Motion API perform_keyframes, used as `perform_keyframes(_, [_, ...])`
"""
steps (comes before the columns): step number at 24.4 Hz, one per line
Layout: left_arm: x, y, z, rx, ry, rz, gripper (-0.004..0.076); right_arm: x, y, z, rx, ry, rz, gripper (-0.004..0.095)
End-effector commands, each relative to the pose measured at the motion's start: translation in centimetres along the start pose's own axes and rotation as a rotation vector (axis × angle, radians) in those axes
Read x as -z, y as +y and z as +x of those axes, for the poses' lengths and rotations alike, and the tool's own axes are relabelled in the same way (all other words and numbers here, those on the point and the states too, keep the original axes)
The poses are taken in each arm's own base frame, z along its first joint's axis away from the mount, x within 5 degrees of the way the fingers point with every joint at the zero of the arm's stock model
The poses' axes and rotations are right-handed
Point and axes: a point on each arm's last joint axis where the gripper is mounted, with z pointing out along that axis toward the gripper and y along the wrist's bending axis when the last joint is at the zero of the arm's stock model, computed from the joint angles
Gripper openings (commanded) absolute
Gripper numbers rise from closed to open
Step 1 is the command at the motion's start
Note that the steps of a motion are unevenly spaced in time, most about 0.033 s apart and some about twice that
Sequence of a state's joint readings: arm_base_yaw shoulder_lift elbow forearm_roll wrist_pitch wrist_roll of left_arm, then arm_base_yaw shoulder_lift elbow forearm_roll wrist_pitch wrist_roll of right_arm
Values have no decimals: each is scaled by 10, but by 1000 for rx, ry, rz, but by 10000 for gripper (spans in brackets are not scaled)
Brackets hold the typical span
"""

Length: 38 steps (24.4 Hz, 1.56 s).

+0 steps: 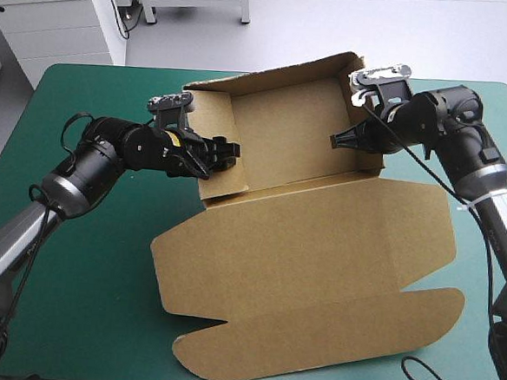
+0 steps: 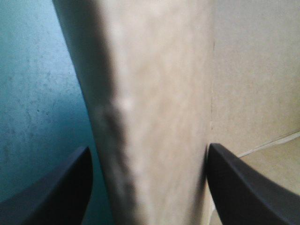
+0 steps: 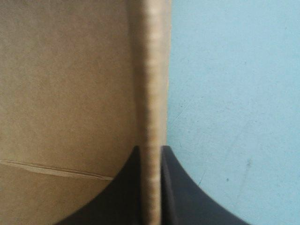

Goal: Fold the box

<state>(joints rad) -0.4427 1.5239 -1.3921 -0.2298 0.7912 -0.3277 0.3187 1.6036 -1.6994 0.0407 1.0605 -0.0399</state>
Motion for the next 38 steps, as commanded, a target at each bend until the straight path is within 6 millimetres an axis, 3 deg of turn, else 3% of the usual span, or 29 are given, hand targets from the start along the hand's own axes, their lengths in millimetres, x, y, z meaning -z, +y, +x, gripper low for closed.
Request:
perform_keyframes(1, [20,-11,-9,18,-90,58,492,41,6,-14,-23,-155,-41,-8])
perform_keyframes(5, [20,-11,-8,17,-72,52,453,42,6,-14,-20,-144,-41,-9])
perform_keyframes(7, [21,-10,-7,17,-66,50,295,42,6,-13,-19,-134,-40,-9])
perform_keyframes(9, [21,-9,-5,0,-44,36,39,42,6,-12,-21,-131,-40,-8])
perform_keyframes(10, [21,-9,-5,-16,-42,36,1,42,6,-12,-20,-131,-39,-8])
perform_keyframes(21, [30,-14,-7,-98,-115,-15,-8,37,0,-8,-75,-65,25,-8])
perform_keyframes(29, [66,-26,-32,-168,-159,-78,-8,26,-1,-4,-85,9,33,-8])
perform_keyframes(33, [58,-18,-39,-230,-1,-258,-8,13,-2,0,-118,80,37,-8])
perform_keyframes(38, [16,-14,-45,-287,142,-322,-8,-17,-1,4,-126,191,27,-8])
